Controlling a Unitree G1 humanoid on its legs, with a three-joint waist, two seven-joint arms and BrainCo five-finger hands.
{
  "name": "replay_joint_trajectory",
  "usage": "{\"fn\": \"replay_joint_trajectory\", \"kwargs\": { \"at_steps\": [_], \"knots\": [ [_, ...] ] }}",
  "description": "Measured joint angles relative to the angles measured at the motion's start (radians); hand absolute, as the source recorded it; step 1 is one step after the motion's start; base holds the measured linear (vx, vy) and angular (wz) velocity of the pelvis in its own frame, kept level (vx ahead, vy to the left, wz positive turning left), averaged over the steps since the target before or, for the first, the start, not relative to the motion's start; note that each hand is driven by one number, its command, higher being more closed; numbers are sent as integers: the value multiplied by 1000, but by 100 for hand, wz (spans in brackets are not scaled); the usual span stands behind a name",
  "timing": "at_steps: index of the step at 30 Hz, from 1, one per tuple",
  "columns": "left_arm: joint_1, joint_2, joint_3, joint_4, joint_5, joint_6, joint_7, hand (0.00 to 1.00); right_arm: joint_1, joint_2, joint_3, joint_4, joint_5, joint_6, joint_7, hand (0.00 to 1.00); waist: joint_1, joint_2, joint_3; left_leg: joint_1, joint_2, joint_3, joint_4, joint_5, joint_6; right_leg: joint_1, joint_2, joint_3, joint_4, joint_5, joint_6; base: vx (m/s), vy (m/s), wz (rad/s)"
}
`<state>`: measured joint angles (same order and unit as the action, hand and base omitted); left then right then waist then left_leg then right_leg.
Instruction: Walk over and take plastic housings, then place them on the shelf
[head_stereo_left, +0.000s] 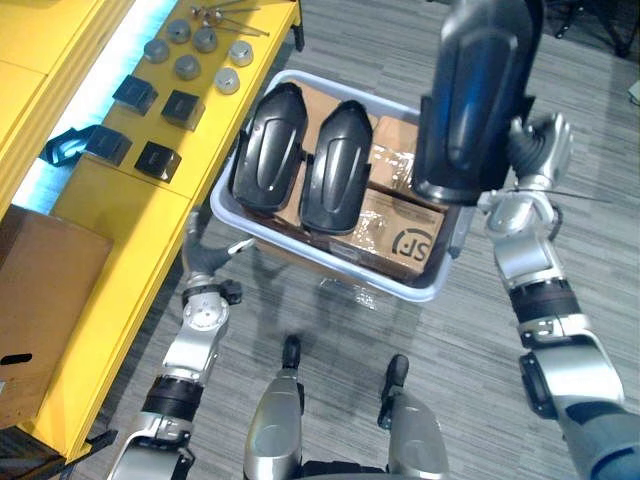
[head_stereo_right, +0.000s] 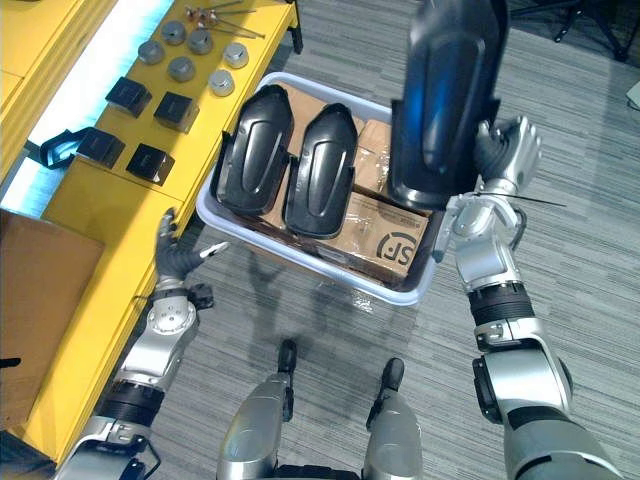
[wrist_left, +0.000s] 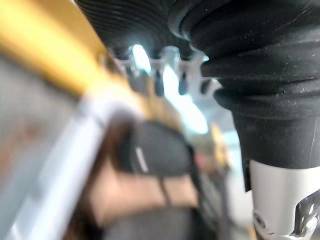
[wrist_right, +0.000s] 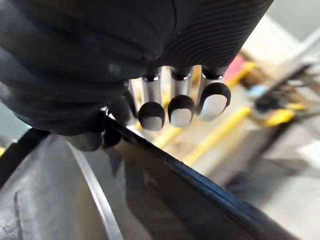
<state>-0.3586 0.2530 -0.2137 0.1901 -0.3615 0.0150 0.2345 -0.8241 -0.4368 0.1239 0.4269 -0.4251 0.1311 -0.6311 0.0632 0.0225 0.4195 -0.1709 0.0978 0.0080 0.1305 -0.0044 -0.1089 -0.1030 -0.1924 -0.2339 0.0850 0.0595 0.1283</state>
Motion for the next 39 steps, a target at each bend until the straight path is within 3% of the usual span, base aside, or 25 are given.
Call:
{"fn": "replay_joint_trajectory", "kwargs": {
  "at_steps": [5, 9, 16, 22, 28, 31, 34, 35, 36, 39],
  "knots": [
    [-42, -26, -105, 13, -120, 53, -132, 0, 59, 31, 67, -61, -66, -77, 8, 100, -24, -8, -53, 40, 10, 34, -7, -1, -1, 25, 8, 25, -11, 5, -5, -6, -2, -18],
    [-100, -26, -124, 90, -235, 87, -139, 0, 97, 61, 104, -64, -82, -121, 24, 100, -44, -14, -90, 68, 26, 60, -32, -6, -8, 32, 32, 50, -38, 26, -12, -50, -10, -23],
    [-137, -56, -163, 146, -381, 91, -140, 0, 115, 86, 163, -64, -103, -169, 47, 100, -58, -19, -112, 80, 30, 85, -37, -3, -11, 41, 41, 76, -78, 59, -13, -41, 4, -12],
    [-187, -72, -202, 165, -415, 85, -117, 0, 121, 124, 222, -61, -110, -198, 56, 100, -62, -29, -140, 81, 26, 84, -42, -3, -11, 54, 40, 72, -102, 68, -12, 4, 7, 2],
    [-195, -94, -202, 189, -427, 30, -44, 0, 145, 158, 252, -59, -118, -203, 66, 100, -61, -35, -159, 85, 15, 76, -50, -1, -8, 68, 36, 68, -117, 71, -8, 8, 6, 4],
    [-195, -104, -198, 189, -462, -40, 32, 0, 151, 180, 253, -47, -117, -203, 64, 100, -60, -35, -160, 87, 15, 75, -50, -1, -8, 71, 36, 67, -118, 71, -8, 0, 0, 0],
    [-195, -112, -192, 189, -502, -150, 109, 0, 170, 189, 253, -39, -114, -203, 56, 100, -59, -36, -160, 94, 16, 76, -53, -1, -8, 75, 36, 66, -117, 71, -8, 0, 0, 0],
    [-195, -116, -189, 189, -505, -195, 145, 100, 188, 191, 254, -39, -103, -203, 44, 100, -57, -36, -160, 101, 16, 75, -55, -1, -8, 82, 37, 66, -118, 71, -8, 0, 0, 0],
    [-195, -119, -183, 189, -505, -209, 156, 100, 199, 191, 253, -39, -98, -203, 39, 100, -57, -37, -161, 103, 16, 73, -55, -1, -8, 86, 37, 65, -120, 71, -8, -10, -4, 4],
    [-195, -146, -138, 179, -497, -310, 221, 100, 255, 198, 257, -36, -99, -205, 29, 100, -56, -54, -172, 101, 17, 64, -57, 0, -10, 88, 39, 56, -123, 70, -9, -13, -10, 6]
  ]
}}
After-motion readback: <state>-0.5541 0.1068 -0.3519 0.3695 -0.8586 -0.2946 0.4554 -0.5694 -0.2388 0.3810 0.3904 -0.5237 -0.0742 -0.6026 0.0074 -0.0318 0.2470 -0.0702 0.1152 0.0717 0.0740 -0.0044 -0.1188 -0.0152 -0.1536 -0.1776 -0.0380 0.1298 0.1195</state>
